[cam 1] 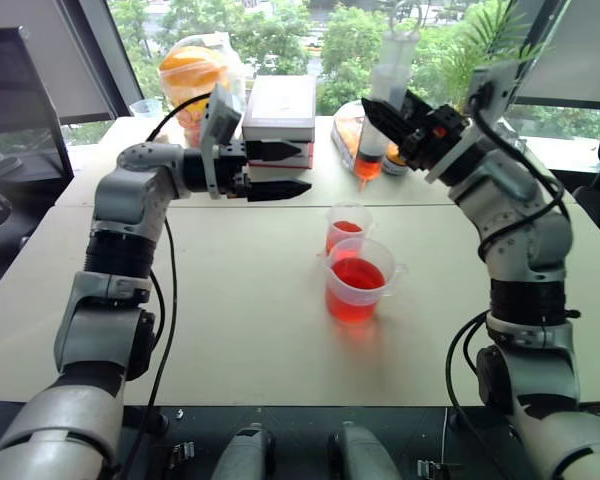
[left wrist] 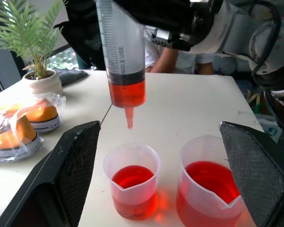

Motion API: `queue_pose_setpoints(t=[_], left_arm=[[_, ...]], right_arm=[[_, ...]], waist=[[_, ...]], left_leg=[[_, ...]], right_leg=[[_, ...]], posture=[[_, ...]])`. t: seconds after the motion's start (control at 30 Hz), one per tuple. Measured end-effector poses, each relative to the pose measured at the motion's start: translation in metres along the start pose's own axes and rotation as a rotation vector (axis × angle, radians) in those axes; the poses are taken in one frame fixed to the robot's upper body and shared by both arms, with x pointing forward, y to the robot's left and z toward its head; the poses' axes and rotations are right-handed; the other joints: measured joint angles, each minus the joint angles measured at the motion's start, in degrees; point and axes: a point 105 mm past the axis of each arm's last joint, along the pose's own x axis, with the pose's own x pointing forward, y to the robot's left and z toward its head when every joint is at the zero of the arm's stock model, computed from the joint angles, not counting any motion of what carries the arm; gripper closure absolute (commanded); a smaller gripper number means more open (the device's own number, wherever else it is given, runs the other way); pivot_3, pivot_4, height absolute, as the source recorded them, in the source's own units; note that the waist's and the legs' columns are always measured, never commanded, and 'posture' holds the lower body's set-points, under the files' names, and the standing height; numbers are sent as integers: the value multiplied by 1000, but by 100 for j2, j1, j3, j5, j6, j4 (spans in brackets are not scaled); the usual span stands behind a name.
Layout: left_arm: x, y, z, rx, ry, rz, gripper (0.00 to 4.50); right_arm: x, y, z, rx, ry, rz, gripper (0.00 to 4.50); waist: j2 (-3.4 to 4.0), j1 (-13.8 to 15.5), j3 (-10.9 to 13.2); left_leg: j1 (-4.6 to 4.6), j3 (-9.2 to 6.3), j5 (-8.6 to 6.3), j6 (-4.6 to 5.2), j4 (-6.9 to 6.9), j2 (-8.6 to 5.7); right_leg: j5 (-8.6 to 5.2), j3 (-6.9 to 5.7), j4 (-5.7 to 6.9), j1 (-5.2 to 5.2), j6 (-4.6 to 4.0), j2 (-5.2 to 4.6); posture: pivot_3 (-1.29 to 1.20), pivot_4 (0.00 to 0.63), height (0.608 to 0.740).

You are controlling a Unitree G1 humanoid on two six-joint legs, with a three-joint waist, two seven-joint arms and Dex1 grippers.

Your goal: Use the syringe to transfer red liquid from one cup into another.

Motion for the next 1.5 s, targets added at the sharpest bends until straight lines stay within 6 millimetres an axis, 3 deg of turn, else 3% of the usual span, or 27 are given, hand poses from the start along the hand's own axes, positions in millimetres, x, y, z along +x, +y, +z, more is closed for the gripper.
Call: queue_pose_setpoints(t=[0.1, 0.23, 0.5, 0.83, 0.97, 1.13, 1.5], left_arm=[[1, 2, 1, 4, -3, 22, 373], [9, 6, 10, 29, -29, 35, 373], [51, 22, 48, 102, -115, 48, 373], [75, 34, 40, 66, -95, 81, 373], [81, 39, 34, 37, -99, 114, 1696], [88, 37, 30, 21, -100, 103, 4334], [89, 32, 25, 31, -98, 66, 4428]], right_arm=[[-4, -2, -37, 14, 51, -10, 3060], [-9, 2, -62, 25, 83, -6, 3060], [-11, 5, -66, 13, 75, -5, 3060], [-10, 16, -67, -9, 76, 21, 3060], [-9, 22, -65, -21, 81, 42, 3060], [-10, 24, -65, -18, 90, 41, 3060], [-11, 23, -68, -21, 111, 36, 3060]], waist=[[0, -6, 0], [0, -3, 0], [0, 7, 0], [0, -43, 0], [0, -14, 0], [0, -6, 0], [0, -9, 0]], left_leg=[[-4, 0, 0, 0, 0, 0], [-15, 0, 1, -1, 3, 0], [-16, 0, 1, -2, 2, -2], [-15, 3, 1, -2, 1, -1], [-16, 3, 1, -2, 1, -1], [-17, 3, 1, -2, 1, -2], [-17, 3, 1, -2, 1, -2]], right_leg=[[0, 1, 2, -7, 0, -1], [0, 1, 4, -17, 0, -1], [0, -2, 3, -17, 0, 0], [0, -2, 6, -21, 0, 3], [0, -3, 5, -21, 0, 3], [0, -3, 5, -21, 0, 2], [0, -3, 6, -22, 0, 3]], posture=[[0, 150, 740], [0, 150, 740], [0, 150, 740], [0, 150, 740], [0, 150, 740], [0, 150, 740], [0, 150, 740]])
